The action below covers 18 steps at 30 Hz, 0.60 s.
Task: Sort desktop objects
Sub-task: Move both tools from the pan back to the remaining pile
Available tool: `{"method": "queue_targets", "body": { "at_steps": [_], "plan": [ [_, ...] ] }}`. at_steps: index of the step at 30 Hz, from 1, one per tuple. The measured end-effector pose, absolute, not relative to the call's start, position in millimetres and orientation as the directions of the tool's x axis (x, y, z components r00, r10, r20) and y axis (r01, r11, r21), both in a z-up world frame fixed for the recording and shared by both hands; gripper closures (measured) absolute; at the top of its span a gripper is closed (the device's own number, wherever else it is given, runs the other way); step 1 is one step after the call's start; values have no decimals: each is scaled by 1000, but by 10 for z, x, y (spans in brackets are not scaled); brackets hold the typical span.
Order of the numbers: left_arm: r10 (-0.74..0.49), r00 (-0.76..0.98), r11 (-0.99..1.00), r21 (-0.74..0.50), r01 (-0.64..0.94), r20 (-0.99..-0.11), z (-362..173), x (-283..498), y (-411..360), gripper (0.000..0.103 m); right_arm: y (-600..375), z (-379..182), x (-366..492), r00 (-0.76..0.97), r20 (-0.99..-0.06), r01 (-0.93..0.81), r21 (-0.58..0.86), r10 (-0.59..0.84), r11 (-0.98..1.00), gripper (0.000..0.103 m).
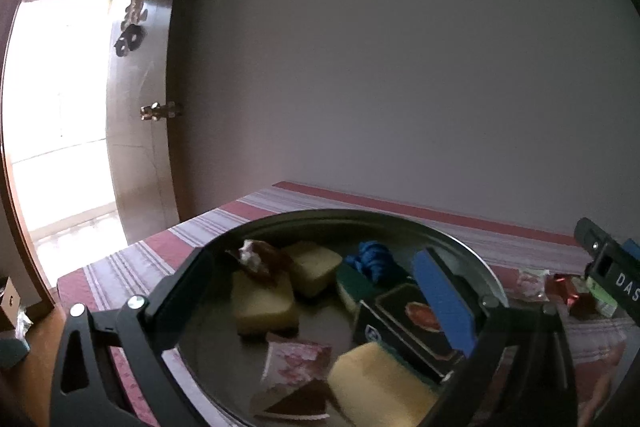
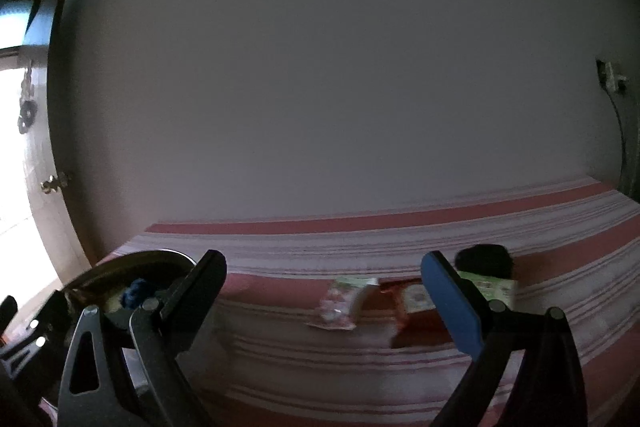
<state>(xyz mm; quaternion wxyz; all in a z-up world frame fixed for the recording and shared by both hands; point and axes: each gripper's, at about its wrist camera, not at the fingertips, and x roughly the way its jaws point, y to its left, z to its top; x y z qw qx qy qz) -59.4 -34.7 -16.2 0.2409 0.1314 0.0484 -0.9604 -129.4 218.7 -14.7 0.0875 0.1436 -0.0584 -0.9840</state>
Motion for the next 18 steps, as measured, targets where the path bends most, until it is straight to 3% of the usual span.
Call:
{"method": "queue_targets", "body": {
  "at_steps": [14, 18],
  "plan": [
    [-330, -905, -944, 67, 324, -270, -158, -709, 366, 1, 2867, -189, -1262, -938, -339, 46, 85, -72, -995, 3],
    [-274, -911, -961, 105, 254, -307, -177, -812, 602, 1, 3176, -196, -1263, -933, -359, 4, 71, -30, -997, 3]
  ]
}}
